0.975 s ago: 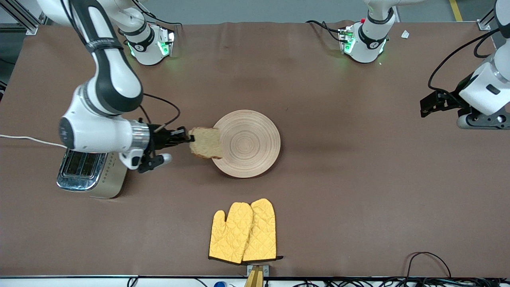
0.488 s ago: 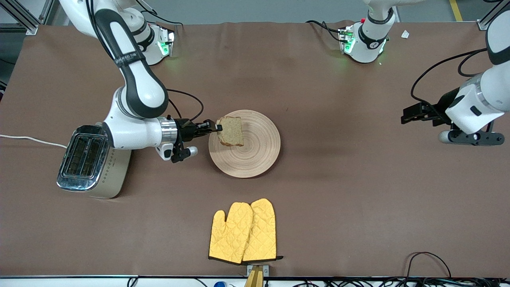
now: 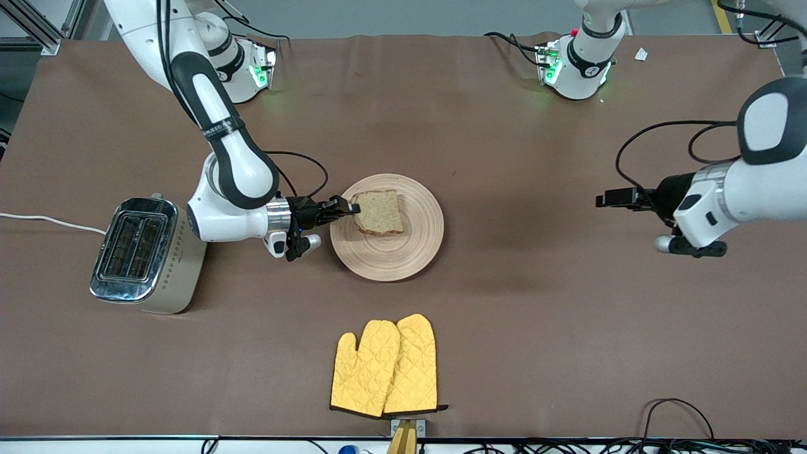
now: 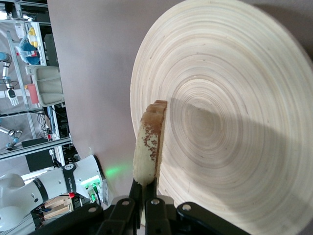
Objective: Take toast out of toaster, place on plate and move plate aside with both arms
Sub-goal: 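Carry the bread to the wooden plate and release it with the right gripper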
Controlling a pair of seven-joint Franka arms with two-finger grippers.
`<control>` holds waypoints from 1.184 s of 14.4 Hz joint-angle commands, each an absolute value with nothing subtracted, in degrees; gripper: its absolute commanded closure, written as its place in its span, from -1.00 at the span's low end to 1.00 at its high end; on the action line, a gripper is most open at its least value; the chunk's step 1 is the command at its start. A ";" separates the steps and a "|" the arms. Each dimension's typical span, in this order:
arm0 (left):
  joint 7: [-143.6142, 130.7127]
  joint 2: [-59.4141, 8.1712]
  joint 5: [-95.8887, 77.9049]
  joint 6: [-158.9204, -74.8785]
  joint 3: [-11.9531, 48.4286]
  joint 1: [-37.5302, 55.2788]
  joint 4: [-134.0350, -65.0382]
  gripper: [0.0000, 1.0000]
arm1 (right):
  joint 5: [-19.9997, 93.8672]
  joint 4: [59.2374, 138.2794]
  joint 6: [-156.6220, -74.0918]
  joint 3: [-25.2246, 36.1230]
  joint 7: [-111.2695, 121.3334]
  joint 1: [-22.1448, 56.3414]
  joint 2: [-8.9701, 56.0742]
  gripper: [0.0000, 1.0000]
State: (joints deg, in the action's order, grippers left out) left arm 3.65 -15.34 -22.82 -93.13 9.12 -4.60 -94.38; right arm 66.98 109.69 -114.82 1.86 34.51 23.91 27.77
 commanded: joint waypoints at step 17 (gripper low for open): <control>56.31 -29.08 -67.82 -114.78 10.72 -3.60 -117.07 -0.60 | 64.53 108.11 -117.25 2.81 38.58 20.04 31.47 -1.00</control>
State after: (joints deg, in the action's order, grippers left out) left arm 50.68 -26.73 -62.89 -113.73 10.37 -3.74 -116.54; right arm 66.84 108.59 -117.87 3.39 38.04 21.88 31.50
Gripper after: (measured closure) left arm 0.185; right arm 0.242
